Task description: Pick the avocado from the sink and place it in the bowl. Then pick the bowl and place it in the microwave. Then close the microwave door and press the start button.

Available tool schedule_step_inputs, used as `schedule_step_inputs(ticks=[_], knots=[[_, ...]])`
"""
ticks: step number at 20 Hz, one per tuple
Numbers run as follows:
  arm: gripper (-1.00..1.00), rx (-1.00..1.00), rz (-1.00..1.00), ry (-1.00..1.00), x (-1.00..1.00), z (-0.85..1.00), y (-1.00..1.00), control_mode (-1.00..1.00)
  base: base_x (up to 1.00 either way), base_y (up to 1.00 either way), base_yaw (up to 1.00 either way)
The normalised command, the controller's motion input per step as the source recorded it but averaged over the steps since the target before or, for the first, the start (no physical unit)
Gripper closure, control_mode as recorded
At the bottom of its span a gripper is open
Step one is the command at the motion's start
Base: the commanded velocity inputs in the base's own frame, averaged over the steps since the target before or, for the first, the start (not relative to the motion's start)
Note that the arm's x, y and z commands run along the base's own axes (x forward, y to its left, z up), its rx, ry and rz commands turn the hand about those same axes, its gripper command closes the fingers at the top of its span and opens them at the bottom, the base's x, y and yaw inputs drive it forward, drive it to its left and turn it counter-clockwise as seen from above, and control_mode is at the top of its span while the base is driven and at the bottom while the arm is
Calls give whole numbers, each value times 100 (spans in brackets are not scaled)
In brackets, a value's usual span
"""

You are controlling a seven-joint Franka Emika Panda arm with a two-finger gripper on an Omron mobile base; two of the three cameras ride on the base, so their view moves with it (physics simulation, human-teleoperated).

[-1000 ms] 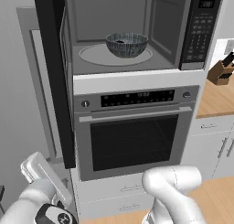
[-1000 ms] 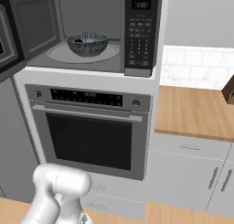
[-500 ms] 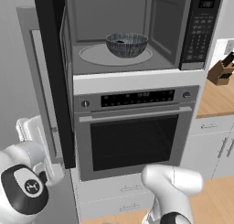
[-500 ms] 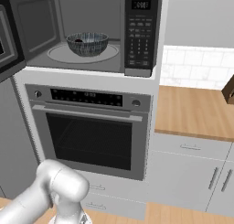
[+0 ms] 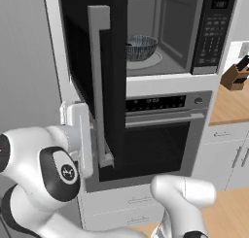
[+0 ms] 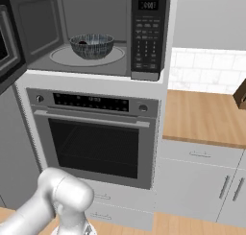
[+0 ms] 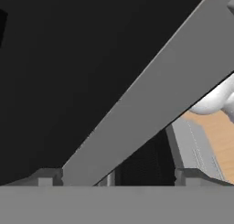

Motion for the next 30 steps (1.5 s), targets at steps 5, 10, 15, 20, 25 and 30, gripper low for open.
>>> schedule_step_inputs(ticks=[5,10,15,20,25,30], knots=[[-100,11,0,-15,21,24,-100,-100,0,0,0],[-100,5,0,-12,63,34,-100,-100,0,0,0],[-100,2,-2,-8,98,47,-100,-100,0,0,0],[-100,2,-4,0,100,31,-97,-100,0,0,0],[-100,2,-4,0,100,18,-71,-100,0,0,0],[-100,2,-2,1,100,7,-43,-100,0,0,0]])
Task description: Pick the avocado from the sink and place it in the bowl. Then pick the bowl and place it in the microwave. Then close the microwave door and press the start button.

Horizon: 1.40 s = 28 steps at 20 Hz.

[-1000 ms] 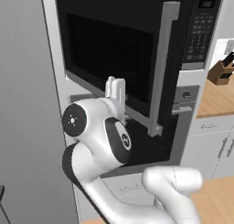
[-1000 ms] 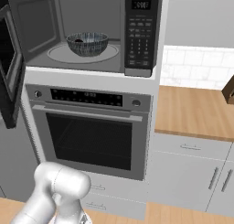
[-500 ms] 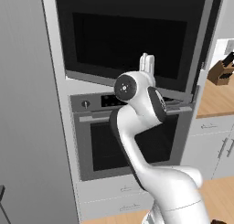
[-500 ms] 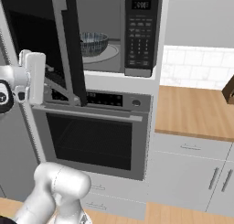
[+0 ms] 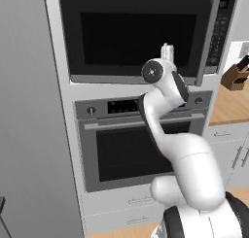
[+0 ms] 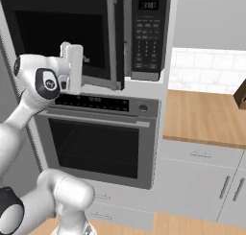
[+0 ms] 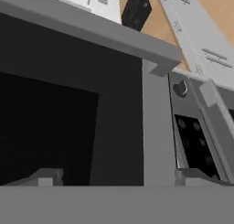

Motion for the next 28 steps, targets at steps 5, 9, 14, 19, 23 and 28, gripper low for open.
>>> schedule_step_inputs(ticks=[5,9,14,19,23,28], knots=[[-100,4,0,6,100,6,-31,-100,0,0,0],[-100,5,0,9,100,0,-27,-100,0,0,0],[-100,8,0,5,46,2,-13,-100,0,0,0],[-100,20,3,-6,-94,13,-16,-100,0,0,0],[-100,28,12,-5,-100,18,-51,-100,0,0,0],[-100,29,28,-1,-87,0,-96,-100,0,0,0]])
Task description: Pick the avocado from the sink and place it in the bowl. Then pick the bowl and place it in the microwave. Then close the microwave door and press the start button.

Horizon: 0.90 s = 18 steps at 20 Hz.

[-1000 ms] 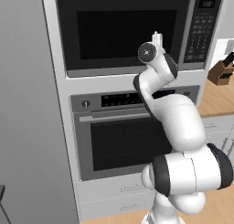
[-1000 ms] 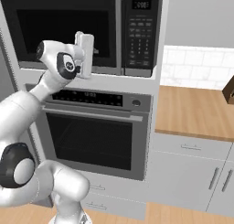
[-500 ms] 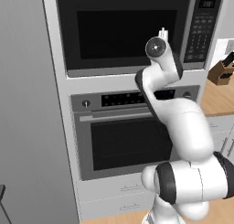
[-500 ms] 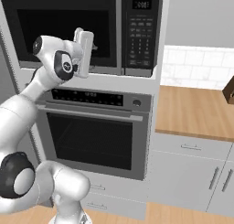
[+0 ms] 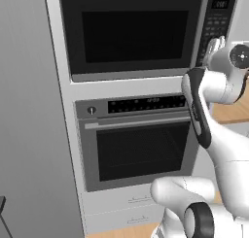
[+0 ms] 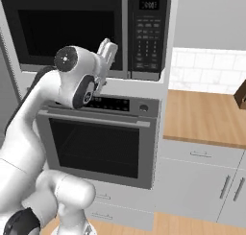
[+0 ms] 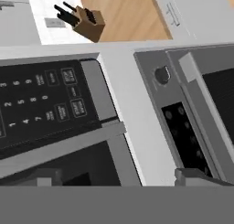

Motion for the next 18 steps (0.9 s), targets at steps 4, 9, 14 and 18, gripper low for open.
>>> schedule_step_inputs(ticks=[4,9,14,18], knots=[[-100,15,47,-17,-43,0,-86,-100,0,0,0],[100,5,51,-35,0,-2,-42,-100,0,0,0],[100,0,22,-38,1,-9,25,-100,0,0,0],[100,0,-2,-18,40,0,46,-100,0,0,0]])
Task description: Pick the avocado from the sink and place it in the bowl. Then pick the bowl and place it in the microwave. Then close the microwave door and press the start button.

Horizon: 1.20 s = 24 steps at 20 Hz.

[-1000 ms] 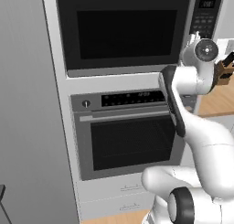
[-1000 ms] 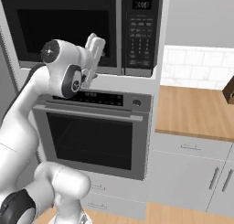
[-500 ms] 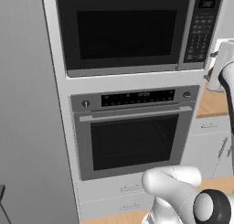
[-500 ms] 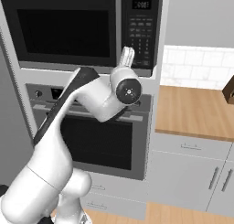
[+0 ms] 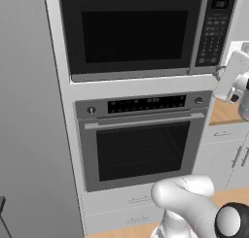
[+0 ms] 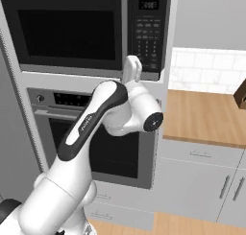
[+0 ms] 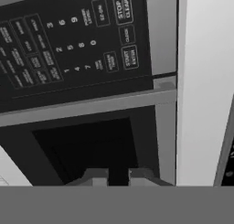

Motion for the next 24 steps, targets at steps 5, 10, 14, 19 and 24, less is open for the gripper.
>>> schedule_step_inputs(ticks=[5,10,14,19,24], knots=[[100,3,-11,-11,64,0,-17,-100,0,0,0],[100,5,-10,-10,34,0,-36,-100,0,0,0],[100,0,-15,-1,52,0,0,-100,0,0,0],[100,2,-13,0,43,0,-6,-100,0,0,0],[100,3,-9,0,38,0,-16,-100,0,0,0]])
